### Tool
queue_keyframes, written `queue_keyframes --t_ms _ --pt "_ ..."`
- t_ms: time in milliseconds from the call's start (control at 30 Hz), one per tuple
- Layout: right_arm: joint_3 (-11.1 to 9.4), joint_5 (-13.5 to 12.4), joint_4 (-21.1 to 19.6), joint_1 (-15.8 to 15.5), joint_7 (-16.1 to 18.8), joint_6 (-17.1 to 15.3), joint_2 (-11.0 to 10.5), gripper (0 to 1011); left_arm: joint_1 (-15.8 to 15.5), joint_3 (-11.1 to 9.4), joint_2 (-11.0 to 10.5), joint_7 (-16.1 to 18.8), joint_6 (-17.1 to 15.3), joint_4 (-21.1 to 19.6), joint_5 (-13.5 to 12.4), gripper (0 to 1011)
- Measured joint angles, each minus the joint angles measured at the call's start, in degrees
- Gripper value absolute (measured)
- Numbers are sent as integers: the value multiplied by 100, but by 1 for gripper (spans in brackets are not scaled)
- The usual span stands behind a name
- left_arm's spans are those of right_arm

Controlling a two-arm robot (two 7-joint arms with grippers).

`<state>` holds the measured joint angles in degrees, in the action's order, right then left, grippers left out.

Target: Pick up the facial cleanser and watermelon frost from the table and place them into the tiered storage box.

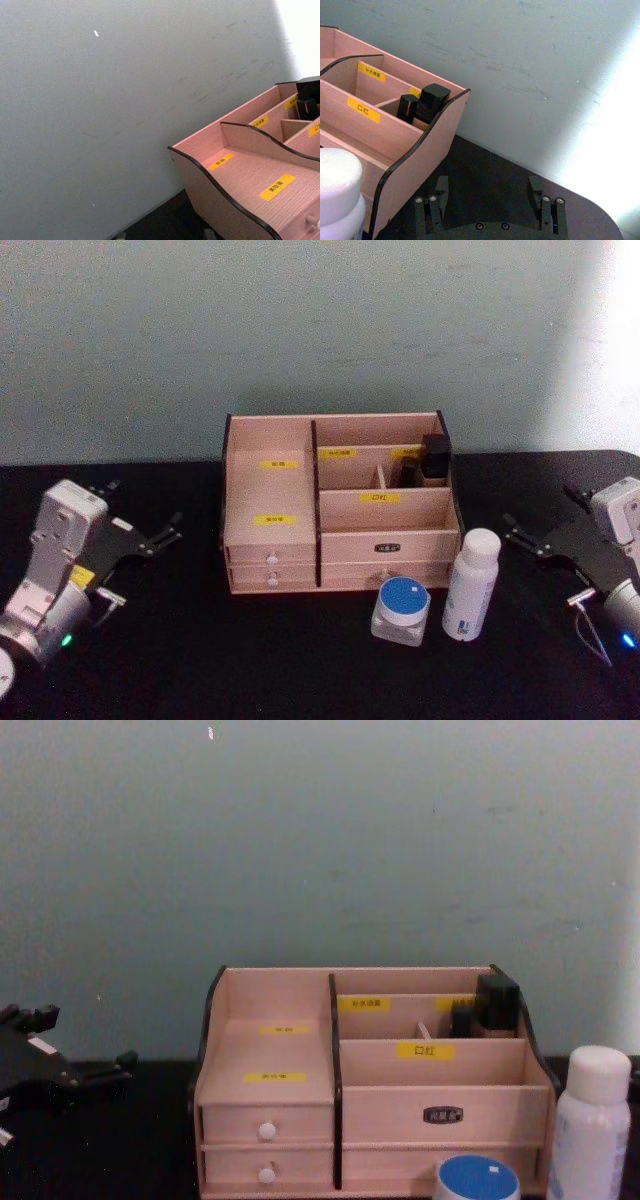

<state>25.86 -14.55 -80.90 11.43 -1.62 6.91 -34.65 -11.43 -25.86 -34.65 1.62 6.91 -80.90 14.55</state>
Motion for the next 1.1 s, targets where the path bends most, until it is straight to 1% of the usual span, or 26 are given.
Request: queue_keyframes --t_ms 1100 --pt "0 0 0 0 0 0 0 1000 0 0 0 0 0 0 0 1001"
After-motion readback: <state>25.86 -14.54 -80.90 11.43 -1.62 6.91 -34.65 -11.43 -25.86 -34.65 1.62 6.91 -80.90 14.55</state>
